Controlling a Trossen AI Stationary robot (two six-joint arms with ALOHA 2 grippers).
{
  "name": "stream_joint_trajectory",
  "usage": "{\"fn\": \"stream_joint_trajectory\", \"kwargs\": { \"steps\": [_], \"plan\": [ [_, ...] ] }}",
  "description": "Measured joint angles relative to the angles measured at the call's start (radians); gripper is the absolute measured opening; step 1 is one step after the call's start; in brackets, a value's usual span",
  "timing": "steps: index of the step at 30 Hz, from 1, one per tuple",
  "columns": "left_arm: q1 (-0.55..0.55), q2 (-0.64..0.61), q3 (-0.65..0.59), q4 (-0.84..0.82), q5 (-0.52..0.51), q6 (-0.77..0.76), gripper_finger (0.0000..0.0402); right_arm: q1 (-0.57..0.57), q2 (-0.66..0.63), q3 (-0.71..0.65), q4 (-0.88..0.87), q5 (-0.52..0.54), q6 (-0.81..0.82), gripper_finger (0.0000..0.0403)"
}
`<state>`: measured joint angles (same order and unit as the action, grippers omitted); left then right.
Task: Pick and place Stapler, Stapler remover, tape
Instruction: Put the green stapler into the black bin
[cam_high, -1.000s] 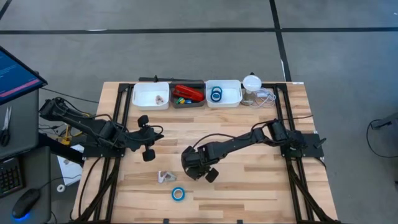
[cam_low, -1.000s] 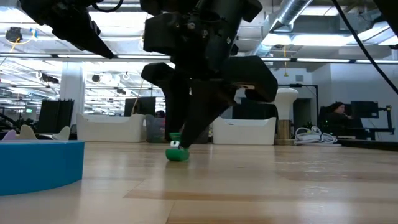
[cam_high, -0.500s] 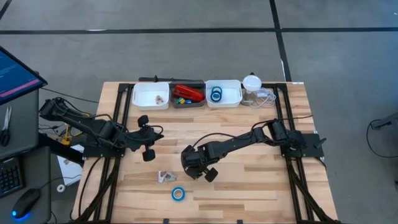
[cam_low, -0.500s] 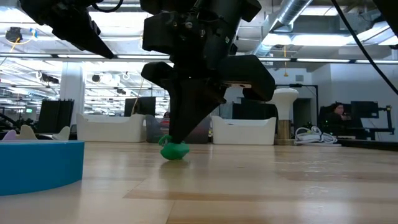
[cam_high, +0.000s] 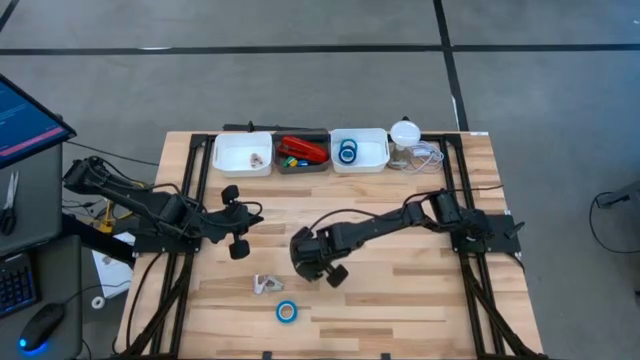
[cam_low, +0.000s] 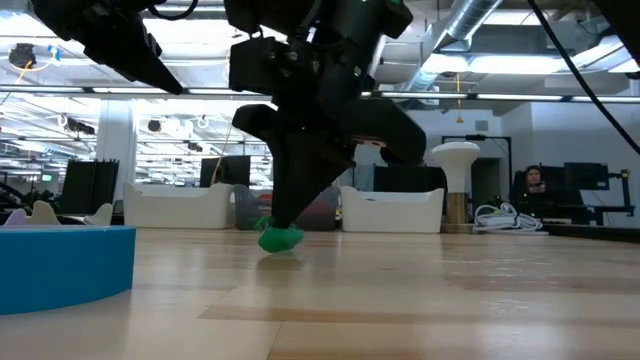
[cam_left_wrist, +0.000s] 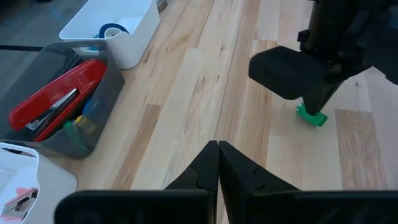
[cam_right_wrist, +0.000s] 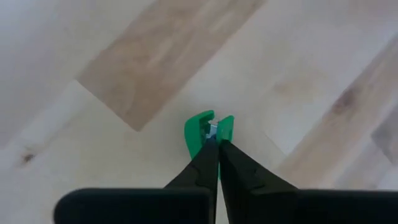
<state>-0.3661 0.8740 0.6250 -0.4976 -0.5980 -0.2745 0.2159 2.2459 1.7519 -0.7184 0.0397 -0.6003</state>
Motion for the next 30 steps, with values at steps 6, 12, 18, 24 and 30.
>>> {"fn": "stream_joint_trajectory", "kwargs": {
  "steps": [6, 12, 18, 24, 30],
  "plan": [
    [0.0, 0.0, 0.0, -0.001, 0.0, 0.0, 0.0003, -0.012, -0.007, 0.05, -0.033, 0.013, 0.008, 0.0],
    [0.0, 0.0, 0.0, -0.015, 0.0, 0.0, 0.0003, -0.049, -0.052, 0.077, -0.045, 0.031, 0.011, 0.0],
    [0.0, 0.0, -0.001, -0.073, 0.0, -0.017, 0.0003, -0.14, -0.115, 0.077, -0.035, 0.101, 0.018, 0.0],
    [0.0, 0.0, -0.001, -0.072, 0.0, -0.021, 0.0003, -0.251, -0.14, 0.077, 0.086, 0.101, 0.017, 0.0],
    [0.0, 0.0, -0.001, -0.072, 0.0, -0.019, 0.0003, -0.362, -0.131, 0.077, 0.179, 0.102, 0.004, 0.0]
  ]
}}
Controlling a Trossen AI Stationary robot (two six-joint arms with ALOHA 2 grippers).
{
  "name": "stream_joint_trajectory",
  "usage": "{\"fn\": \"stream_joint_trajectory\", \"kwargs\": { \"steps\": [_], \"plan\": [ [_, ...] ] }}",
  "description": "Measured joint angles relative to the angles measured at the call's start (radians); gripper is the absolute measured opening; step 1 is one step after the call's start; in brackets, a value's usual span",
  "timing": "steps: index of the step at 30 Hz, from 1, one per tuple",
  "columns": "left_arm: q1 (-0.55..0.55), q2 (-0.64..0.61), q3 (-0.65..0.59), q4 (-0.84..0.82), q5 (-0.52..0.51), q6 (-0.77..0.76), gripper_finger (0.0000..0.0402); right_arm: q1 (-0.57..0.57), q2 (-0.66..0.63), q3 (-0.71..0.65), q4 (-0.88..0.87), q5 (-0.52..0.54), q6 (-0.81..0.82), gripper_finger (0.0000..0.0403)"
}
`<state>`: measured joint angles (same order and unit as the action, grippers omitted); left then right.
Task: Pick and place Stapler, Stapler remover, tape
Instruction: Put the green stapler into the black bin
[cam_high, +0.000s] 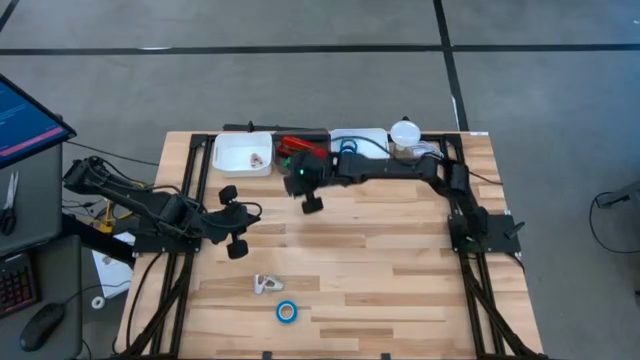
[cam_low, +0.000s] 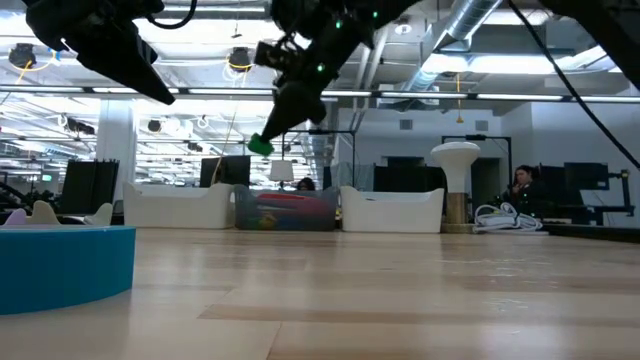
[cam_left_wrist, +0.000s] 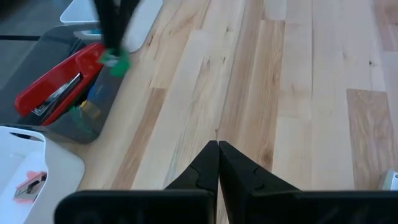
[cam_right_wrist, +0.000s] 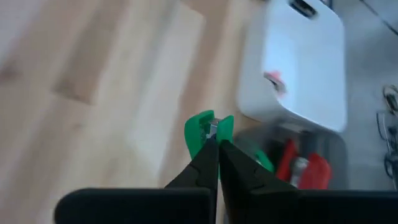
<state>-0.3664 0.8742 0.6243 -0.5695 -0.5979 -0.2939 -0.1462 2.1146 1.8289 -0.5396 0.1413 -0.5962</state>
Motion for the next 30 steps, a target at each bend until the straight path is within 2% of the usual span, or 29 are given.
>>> {"fn": "stream_joint_trajectory", "kwargs": {
  "steps": [17, 23, 28, 30],
  "plan": [
    [0.0, 0.0, 0.0, 0.001, 0.0, 0.0, 0.0003, -0.258, 0.0, -0.018, 0.03, -0.018, 0.036, 0.0],
    [0.0, 0.0, 0.0, 0.001, 0.0, 0.001, 0.0003, -0.312, 0.0, -0.018, -0.003, -0.096, 0.078, 0.0],
    [0.0, 0.0, 0.0, 0.001, 0.0, 0.001, 0.0003, -0.322, 0.0, -0.018, -0.053, -0.192, 0.1, 0.0],
    [0.0, 0.0, 0.0, 0.001, 0.0, 0.001, 0.0003, -0.321, 0.019, -0.017, -0.065, -0.197, 0.1, 0.0]
  ]
}}
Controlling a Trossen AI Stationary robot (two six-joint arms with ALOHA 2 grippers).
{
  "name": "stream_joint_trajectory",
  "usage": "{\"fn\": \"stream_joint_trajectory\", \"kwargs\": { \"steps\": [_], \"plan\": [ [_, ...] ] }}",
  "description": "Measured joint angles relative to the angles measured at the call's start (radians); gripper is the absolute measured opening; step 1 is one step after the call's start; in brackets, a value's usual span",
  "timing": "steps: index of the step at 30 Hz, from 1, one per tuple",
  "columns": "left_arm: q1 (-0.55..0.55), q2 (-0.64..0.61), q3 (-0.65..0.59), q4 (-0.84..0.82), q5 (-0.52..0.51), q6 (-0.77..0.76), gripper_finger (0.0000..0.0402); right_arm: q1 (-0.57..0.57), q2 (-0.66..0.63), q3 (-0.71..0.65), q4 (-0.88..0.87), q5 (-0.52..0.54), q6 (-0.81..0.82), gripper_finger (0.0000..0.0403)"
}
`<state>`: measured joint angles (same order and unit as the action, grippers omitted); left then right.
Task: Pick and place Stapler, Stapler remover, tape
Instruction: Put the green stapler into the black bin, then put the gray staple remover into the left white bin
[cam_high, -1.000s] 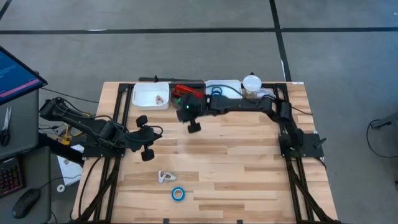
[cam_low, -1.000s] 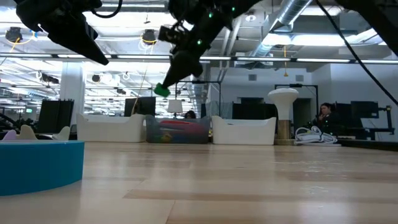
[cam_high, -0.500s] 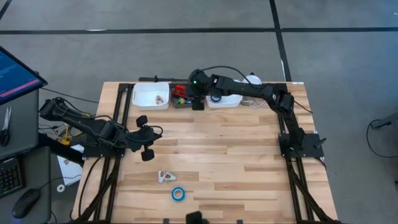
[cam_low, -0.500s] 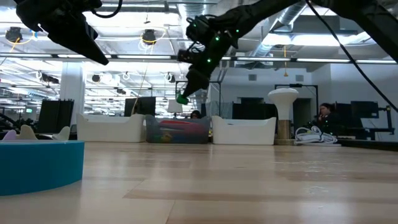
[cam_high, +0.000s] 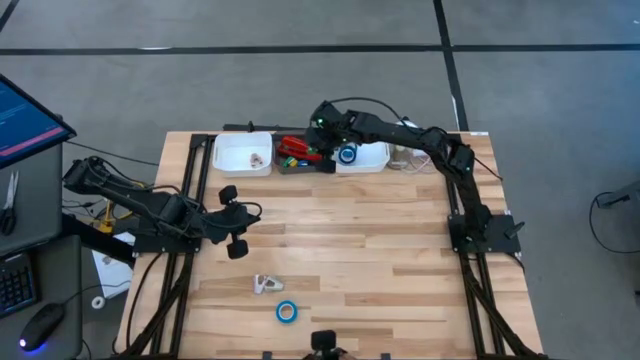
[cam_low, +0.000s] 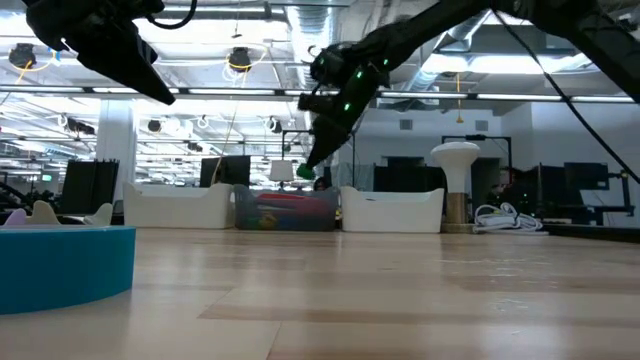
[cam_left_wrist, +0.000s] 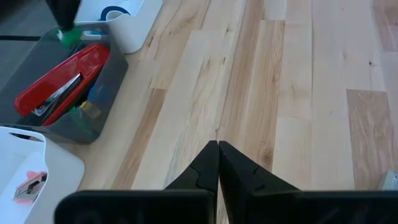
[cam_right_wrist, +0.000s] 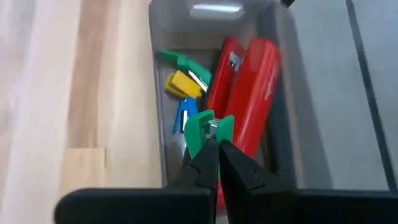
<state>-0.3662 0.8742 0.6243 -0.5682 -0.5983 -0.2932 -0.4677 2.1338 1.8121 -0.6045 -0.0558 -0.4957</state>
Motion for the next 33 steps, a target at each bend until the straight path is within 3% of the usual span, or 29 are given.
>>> {"fn": "stream_joint_trajectory", "kwargs": {
  "steps": [7, 9, 19, 33],
  "plan": [
    [0.0, 0.0, 0.0, 0.0, 0.0, 0.0, 0.0003, 0.004, 0.067, -0.006, -0.027, 0.021, 0.008, 0.0],
    [0.0, 0.0, 0.0, 0.0, 0.0, 0.0, 0.0003, 0.008, 0.087, 0.0, 0.035, 0.027, 0.002, 0.0],
    [0.0, 0.0, 0.0, 0.0, 0.0, 0.0, 0.0003, 0.016, 0.088, 0.008, 0.037, 0.036, 0.007, 0.0003],
    [0.0, 0.0, 0.0, 0.0, 0.0, 0.0, 0.0003, 0.034, 0.088, 0.008, 0.133, 0.094, -0.001, 0.0102]
  ]
}}
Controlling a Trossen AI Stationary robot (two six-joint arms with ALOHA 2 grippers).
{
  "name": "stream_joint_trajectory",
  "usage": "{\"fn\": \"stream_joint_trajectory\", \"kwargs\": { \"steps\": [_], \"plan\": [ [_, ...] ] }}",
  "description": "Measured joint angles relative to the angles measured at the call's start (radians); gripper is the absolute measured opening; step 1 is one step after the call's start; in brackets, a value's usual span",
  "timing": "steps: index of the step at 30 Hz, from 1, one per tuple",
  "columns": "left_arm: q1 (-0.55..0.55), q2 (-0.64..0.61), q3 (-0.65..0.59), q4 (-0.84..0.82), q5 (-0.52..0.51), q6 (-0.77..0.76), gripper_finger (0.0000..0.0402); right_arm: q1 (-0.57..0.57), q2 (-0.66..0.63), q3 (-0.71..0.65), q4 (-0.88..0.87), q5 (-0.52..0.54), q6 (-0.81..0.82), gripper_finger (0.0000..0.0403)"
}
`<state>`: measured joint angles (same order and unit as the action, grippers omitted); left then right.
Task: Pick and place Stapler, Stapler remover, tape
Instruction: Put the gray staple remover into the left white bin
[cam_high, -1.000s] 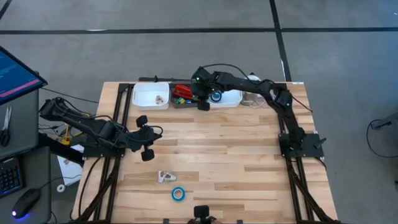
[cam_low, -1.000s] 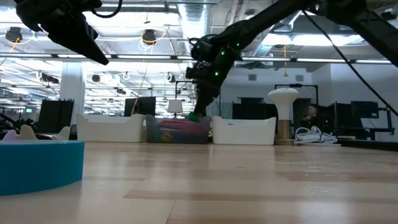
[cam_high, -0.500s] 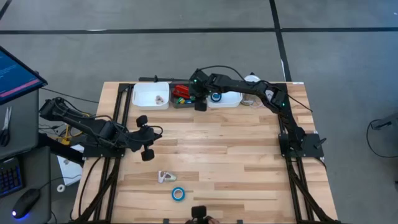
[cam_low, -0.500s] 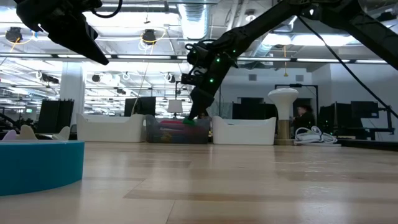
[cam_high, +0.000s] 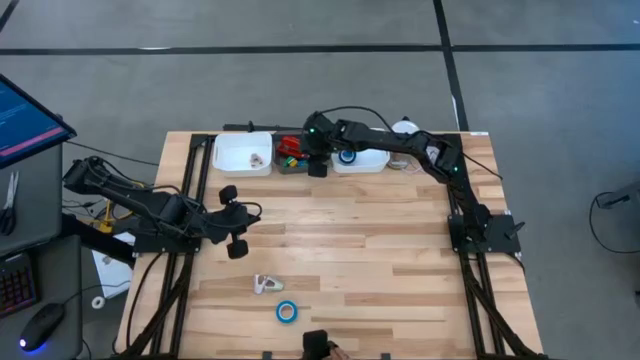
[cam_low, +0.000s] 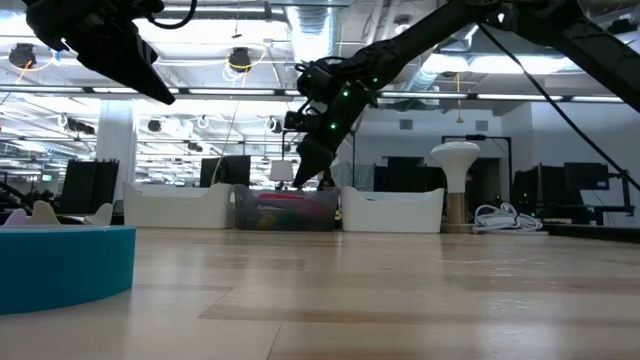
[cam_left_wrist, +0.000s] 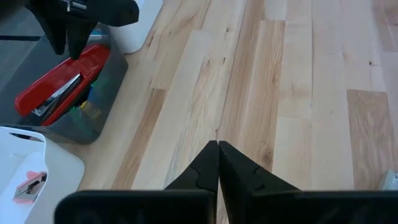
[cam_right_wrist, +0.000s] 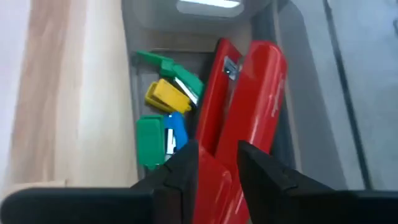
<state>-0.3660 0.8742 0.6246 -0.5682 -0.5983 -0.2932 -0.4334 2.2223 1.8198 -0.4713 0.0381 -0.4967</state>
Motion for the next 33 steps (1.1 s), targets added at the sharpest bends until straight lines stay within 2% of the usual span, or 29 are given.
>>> {"fn": "stream_joint_trajectory", "kwargs": {
  "steps": [6, 14, 17, 19, 23, 25, 33],
  "plan": [
    [0.0, 0.0, 0.0, 0.0, 0.0, 0.0, 0.0003, 0.033, -0.069, 0.0, -0.053, 0.042, -0.022, 0.009],
    [0.0, 0.0, 0.0, 0.001, 0.0, 0.0, 0.0003, 0.129, -0.249, -0.002, -0.264, 0.039, 0.094, 0.004],
    [0.0, 0.0, 0.0, 0.001, 0.0, -0.001, 0.0003, 0.159, -0.32, -0.057, -0.297, 0.032, 0.09, 0.0014],
    [0.0, 0.0, 0.0, 0.001, 0.0, -0.001, 0.0003, 0.167, -0.383, -0.135, -0.274, -0.026, 0.095, 0.0004],
    [0.0, 0.0, 0.0, 0.002, 0.0, 0.004, 0.0003, 0.176, -0.531, -0.368, -0.056, -0.172, 0.13, 0.001],
    [0.0, 0.0, 0.0, 0.003, 0.0, 0.004, 0.0003, 0.187, -0.605, -0.491, 0.083, -0.18, 0.163, 0.0009],
    [-0.018, 0.049, 0.002, 0.027, -0.014, 0.032, 0.0003, 0.289, -0.89, -0.886, 0.44, -0.168, 0.239, 0.0003]
  ]
}}
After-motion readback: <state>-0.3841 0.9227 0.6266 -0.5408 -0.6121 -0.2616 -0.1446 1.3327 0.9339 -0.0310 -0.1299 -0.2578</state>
